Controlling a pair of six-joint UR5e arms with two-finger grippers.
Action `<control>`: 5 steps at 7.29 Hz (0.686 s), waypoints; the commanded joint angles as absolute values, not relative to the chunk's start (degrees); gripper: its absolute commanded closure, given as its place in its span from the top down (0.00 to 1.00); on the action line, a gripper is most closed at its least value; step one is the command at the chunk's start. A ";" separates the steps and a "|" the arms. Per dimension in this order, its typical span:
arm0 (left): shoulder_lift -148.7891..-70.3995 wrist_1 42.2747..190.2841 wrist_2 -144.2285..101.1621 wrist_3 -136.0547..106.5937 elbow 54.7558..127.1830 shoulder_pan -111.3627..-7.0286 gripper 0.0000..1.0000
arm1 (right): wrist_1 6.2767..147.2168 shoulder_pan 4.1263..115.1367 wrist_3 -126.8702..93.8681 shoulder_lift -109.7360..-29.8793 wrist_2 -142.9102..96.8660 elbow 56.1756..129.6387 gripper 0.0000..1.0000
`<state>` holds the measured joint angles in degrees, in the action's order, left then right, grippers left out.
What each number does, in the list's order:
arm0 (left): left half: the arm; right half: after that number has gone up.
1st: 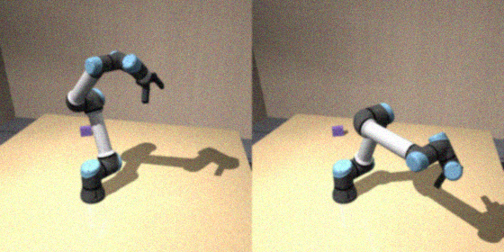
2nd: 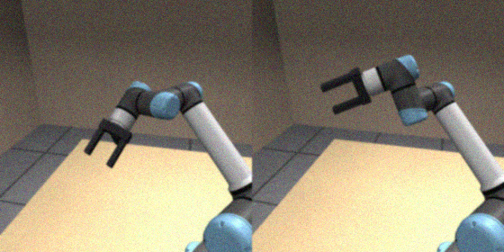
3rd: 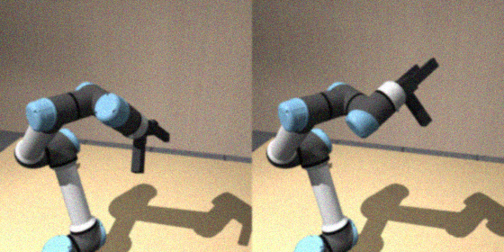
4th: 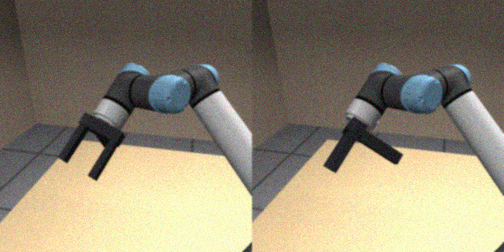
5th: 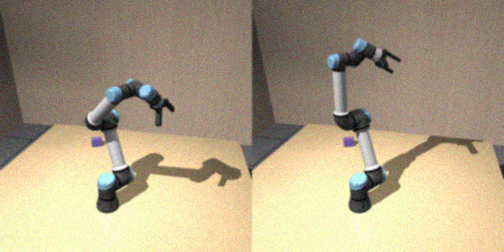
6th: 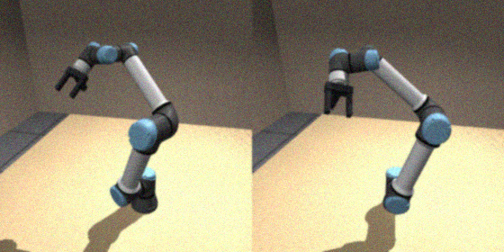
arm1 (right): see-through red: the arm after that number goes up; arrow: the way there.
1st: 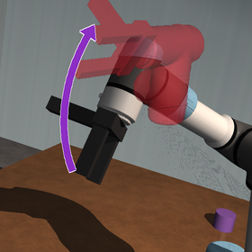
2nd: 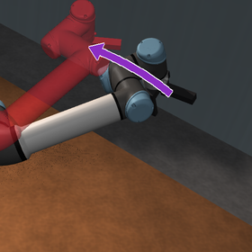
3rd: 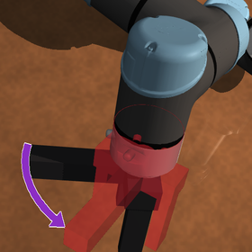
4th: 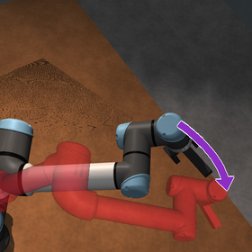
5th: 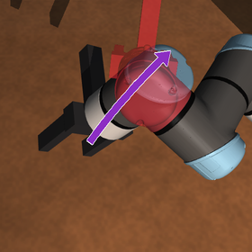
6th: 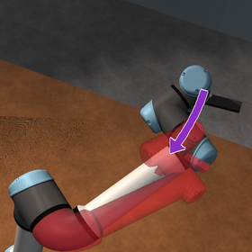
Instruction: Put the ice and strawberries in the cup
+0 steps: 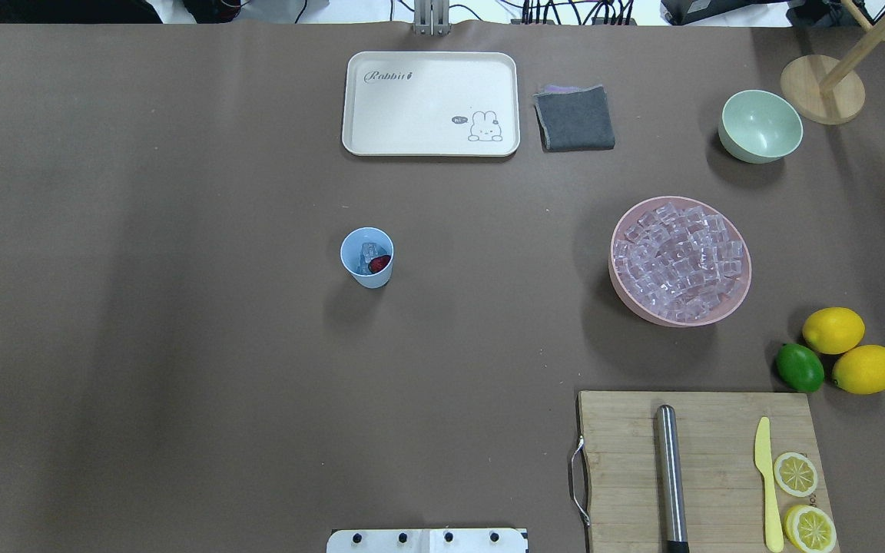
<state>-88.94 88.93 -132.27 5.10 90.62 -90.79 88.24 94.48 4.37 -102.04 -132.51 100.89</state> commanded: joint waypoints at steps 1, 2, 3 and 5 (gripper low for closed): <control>-88.95 88.86 -132.28 5.10 90.79 -90.79 0.98 | 88.24 94.48 4.31 -102.04 -132.71 100.90 1.00; -88.95 88.86 -132.28 5.10 90.88 -90.79 0.98 | 88.24 94.48 4.31 -102.04 -132.63 100.81 1.00; -88.95 88.86 -132.28 5.10 90.97 -90.79 0.98 | 88.24 94.48 4.31 -102.04 -132.63 100.90 1.00; -88.95 89.03 -132.28 5.10 91.31 -90.79 0.98 | 88.24 94.48 4.39 -102.04 -132.54 100.81 1.00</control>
